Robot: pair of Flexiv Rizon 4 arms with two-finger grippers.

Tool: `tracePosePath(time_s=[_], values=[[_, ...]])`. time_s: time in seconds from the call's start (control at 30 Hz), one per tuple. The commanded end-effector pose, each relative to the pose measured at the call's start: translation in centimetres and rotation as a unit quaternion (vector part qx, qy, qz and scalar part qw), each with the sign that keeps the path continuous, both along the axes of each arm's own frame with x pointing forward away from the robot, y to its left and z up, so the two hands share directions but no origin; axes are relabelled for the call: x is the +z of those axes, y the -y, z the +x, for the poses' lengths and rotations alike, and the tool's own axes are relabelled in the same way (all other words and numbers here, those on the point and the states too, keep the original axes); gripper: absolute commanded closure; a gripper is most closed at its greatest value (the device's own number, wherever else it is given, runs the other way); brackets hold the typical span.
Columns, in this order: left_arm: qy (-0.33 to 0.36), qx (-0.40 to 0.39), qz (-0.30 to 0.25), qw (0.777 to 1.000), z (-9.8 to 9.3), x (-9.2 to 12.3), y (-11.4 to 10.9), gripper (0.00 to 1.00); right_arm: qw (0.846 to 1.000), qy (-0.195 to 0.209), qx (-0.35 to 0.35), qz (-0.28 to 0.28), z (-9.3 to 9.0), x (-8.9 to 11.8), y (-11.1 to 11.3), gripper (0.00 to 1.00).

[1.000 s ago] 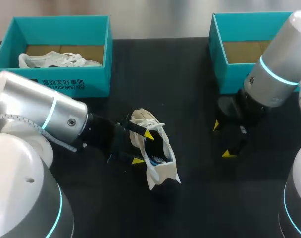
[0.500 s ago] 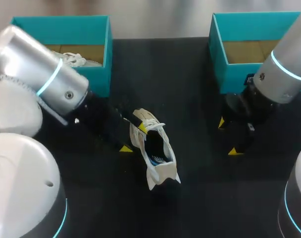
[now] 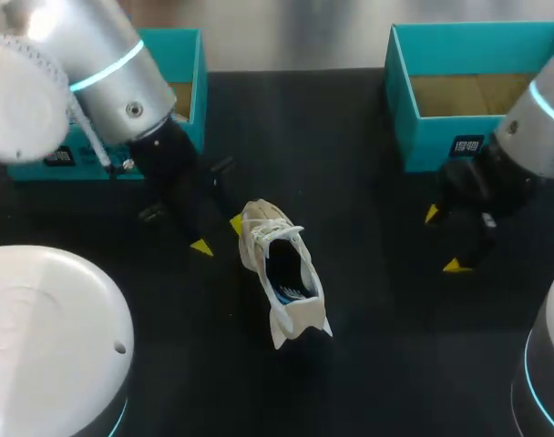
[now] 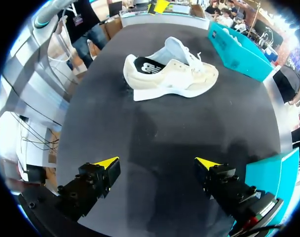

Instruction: Take the shoe out of the shoebox, open the shoe tongue, remove and reinsert the insole, then place the shoe into the shoebox

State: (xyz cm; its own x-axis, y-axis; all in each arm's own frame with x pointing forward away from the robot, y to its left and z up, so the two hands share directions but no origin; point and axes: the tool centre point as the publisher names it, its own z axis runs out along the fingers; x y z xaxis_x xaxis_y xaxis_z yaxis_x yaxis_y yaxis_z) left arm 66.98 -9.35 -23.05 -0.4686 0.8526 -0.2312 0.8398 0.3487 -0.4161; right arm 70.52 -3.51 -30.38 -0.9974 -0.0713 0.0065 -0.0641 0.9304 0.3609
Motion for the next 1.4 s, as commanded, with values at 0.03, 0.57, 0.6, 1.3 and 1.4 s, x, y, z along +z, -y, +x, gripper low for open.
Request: tracePosePath(time_s=[0.03,0.57,0.6,1.3,1.4], values=[[-0.066,-0.087,0.153,0.982,0.3,0.9,-0.5,0.86,1.000,0.012,-0.012,0.017,-1.6,1.3,3.2,0.00],[-0.078,-0.107,0.173,0.976,0.4,1.4,-0.7,1.00,1.000,0.012,-0.012,0.017,-1.6,1.3,3.2,0.00],[-0.078,-0.107,0.173,0.976,0.4,1.4,-0.7,1.00,1.000,0.012,-0.012,0.017,-1.6,1.3,3.2,0.00],[0.023,-0.263,0.175,0.948,-0.3,-1.2,4.2,1.00,1.000,0.012,-0.012,0.017,-1.6,1.3,3.2,0.00],[0.023,-0.263,0.175,0.948,-0.3,-1.2,4.2,1.00,1.000,0.012,-0.012,0.017,-1.6,1.3,3.2,0.00]])
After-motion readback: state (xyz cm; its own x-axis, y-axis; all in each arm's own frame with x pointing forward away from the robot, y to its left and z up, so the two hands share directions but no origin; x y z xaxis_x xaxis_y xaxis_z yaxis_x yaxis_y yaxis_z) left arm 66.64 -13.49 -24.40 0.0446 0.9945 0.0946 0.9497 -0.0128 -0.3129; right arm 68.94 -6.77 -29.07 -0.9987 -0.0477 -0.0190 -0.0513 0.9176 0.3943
